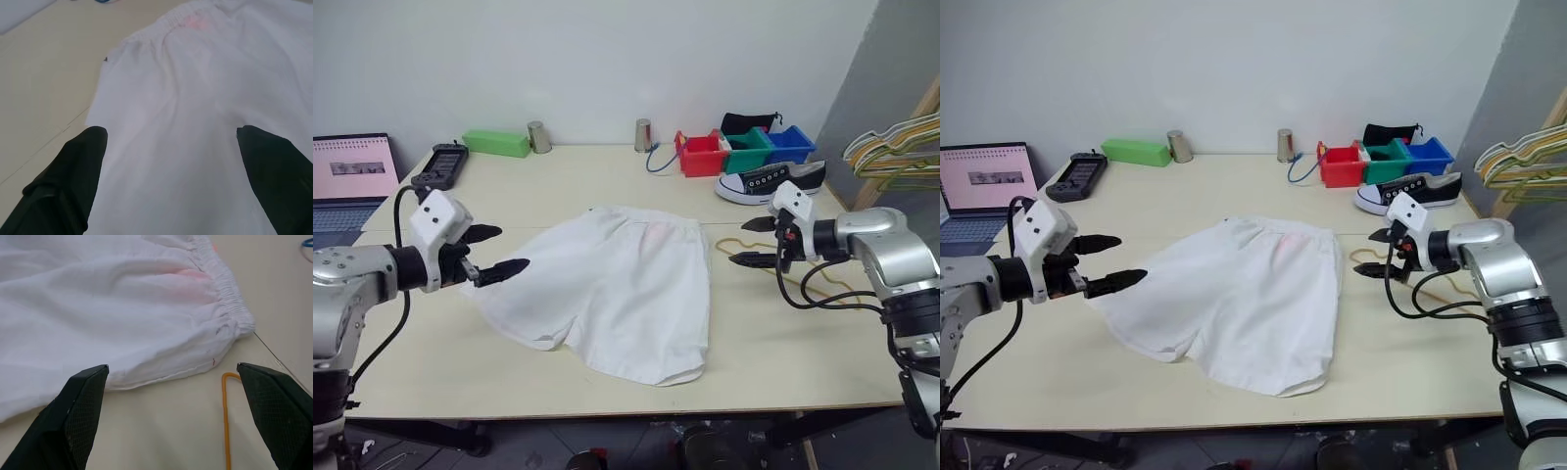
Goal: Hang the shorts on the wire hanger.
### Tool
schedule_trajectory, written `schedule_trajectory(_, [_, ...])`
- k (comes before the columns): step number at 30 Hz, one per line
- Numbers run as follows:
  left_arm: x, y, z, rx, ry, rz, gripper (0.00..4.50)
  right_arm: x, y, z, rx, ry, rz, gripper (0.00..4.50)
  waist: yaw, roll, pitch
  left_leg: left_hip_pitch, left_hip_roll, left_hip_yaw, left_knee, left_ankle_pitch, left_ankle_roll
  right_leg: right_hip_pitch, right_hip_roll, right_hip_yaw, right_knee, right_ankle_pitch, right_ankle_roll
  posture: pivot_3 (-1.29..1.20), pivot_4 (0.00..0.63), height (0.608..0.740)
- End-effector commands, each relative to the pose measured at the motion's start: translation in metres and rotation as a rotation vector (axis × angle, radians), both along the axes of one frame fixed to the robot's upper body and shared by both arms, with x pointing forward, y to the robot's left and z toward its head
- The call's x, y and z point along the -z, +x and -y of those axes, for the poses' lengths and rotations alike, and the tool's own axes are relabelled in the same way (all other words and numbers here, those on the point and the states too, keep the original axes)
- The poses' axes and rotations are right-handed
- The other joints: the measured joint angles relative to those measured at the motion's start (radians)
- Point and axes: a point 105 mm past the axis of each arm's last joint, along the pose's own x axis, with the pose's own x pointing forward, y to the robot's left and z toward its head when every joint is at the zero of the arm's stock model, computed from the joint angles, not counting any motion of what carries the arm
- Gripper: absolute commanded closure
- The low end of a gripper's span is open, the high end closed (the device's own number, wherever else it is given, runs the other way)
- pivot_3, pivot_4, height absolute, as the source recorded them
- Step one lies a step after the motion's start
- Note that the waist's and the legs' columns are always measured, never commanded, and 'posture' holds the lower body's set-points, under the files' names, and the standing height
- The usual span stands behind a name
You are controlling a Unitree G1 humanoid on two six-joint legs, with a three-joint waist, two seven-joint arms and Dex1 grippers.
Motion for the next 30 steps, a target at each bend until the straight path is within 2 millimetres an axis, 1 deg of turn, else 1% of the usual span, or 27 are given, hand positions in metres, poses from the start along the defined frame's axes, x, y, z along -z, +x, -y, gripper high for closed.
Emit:
schedule_trajectory(1, [-0.004, -0.007, 0.018, 0.073, 0.033, 0.054, 0.0, -0.007, 0.018, -0.009, 0.085, 0.022, 0.005, 0.05, -0.002, 0.0, 0.0, 0.0, 0.0, 0.0, 0.0, 0.0, 0.0, 0.0, 0.0, 0.0, 0.0, 0.0, 0.0, -0.18, 0.026, 0.74])
schedule_trajectory(4, [0.017, -0.02, 0.025, 0.094, 0.042, 0.008, 0.0, -0.001, 0.033, -0.026, 0.137, 0.065, -0.052, 0.05, -0.004, 0.001, 0.0, 0.0, 0.0, -0.001, 0.001, 0.0, 0.0, 0.0, 0.0, 0.0, 0.001, 0.0, 0.0, -0.18, 0.027, 0.74])
schedule_trajectory(9, [0.049, -0.042, 0.04, 0.116, 0.032, -0.066, 0.0, 0.013, 0.043, -0.048, 0.164, 0.104, -0.149, 0.05, 0.0, -0.001, 0.001, 0.001, -0.001, 0.0, 0.002, 0.0, 0.0, -0.003, 0.0, 0.001, 0.011, -0.001, -0.003, -0.15, 0.037, 0.74])
schedule_trajectory(12, [0.064, -0.053, 0.044, 0.119, 0.042, -0.097, 0.0, 0.017, 0.05, -0.051, 0.187, 0.081, -0.145, 0.05, 0.004, 0.0, 0.002, 0.001, 0.0, -0.001, 0.002, 0.0, 0.0, -0.004, 0.001, 0.001, 0.014, -0.002, -0.004, -0.13, 0.039, 0.74])
schedule_trajectory(15, [0.075, -0.061, 0.046, 0.111, 0.051, -0.112, 0.0, 0.013, 0.05, -0.05, 0.137, 0.043, -0.068, 0.05, 0.015, 0.001, 0.003, 0.001, 0.0, -0.002, 0.003, 0.0, 0.0, -0.004, 0.001, 0.0, 0.014, -0.002, -0.004, -0.12, 0.045, 0.74])
schedule_trajectory(18, [0.087, -0.066, 0.049, 0.108, 0.067, -0.121, 0.0, -0.002, 0.028, -0.054, -0.058, 0.055, -0.017, 0.05, 0.033, 0.003, 0.004, 0.001, 0.0, -0.001, 0.003, 0.0, 0.0, -0.004, 0.001, 0.001, 0.014, -0.002, -0.004, -0.12, 0.048, 0.74])
schedule_trajectory(20, [0.094, -0.066, 0.049, 0.098, 0.07, -0.125, 0.0, -0.013, -0.001, -0.052, -0.236, 0.044, 0.015, 0.05, 0.04, 0.004, 0.005, 0.001, 0.0, -0.001, 0.004, 0.0, 0.0, -0.003, 0.001, 0.001, 0.014, -0.003, -0.004, -0.14, 0.049, 0.74])
schedule_trajectory(21, [0.097, -0.063, 0.047, 0.08, 0.081, -0.114, 0.0, -0.016, -0.019, -0.051, -0.323, 0.022, 0.027, 0.05, 0.049, 0.004, 0.005, 0.001, 0.0, -0.002, 0.004, 0.0, 0.0, -0.004, 0.001, 0.0, 0.014, -0.003, -0.004, -0.14, 0.048, 0.74])
schedule_trajectory(22, [0.098, -0.06, 0.045, 0.065, 0.084, -0.107, 0.0, -0.016, -0.033, -0.05, -0.377, -0.001, 0.031, 0.05, 0.056, 0.004, 0.005, 0.0, 0.0, -0.002, 0.004, 0.0, 0.0, -0.004, 0.001, -0.001, 0.013, -0.004, -0.004, -0.15, 0.046, 0.74])
schedule_trajectory(24, [0.101, -0.055, 0.043, 0.053, 0.079, -0.102, 0.0, -0.013, -0.055, -0.049, -0.449, -0.062, 0.043, 0.05, 0.062, 0.005, 0.005, 0.0, 0.0, -0.002, 0.004, 0.0, 0.0, -0.003, 0.001, -0.001, 0.013, -0.006, -0.003, -0.17, 0.046, 0.74])
schedule_trajectory(26, [0.104, -0.049, 0.043, 0.051, 0.078, -0.099, 0.0, -0.008, -0.073, -0.049, -0.498, -0.11, 0.065, 0.05, 0.056, 0.005, 0.005, 0.001, 0.0, -0.002, 0.004, 0.0, 0.0, -0.003, 0.001, -0.001, 0.014, -0.007, -0.003, -0.19, 0.046, 0.74])
schedule_trajectory(28, [0.108, -0.041, 0.043, 0.044, 0.075, -0.086, 0.0, -0.005, -0.085, -0.052, -0.529, -0.14, 0.089, 0.05, 0.054, 0.004, 0.005, 0.001, 0.0, -0.002, 0.004, 0.0, 0.0, -0.003, 0.001, -0.002, 0.014, -0.006, -0.003, -0.2, 0.045, 0.74])
schedule_trajectory(30, [0.11, -0.033, 0.047, 0.049, 0.059, -0.082, 0.0, -0.005, -0.091, -0.057, -0.528, -0.139, 0.111, 0.05, 0.047, 0.004, 0.005, 0.002, 0.0, -0.001, 0.004, 0.0, 0.0, -0.003, 0.001, -0.001, 0.014, -0.006, -0.003, -0.22, 0.044, 0.74])
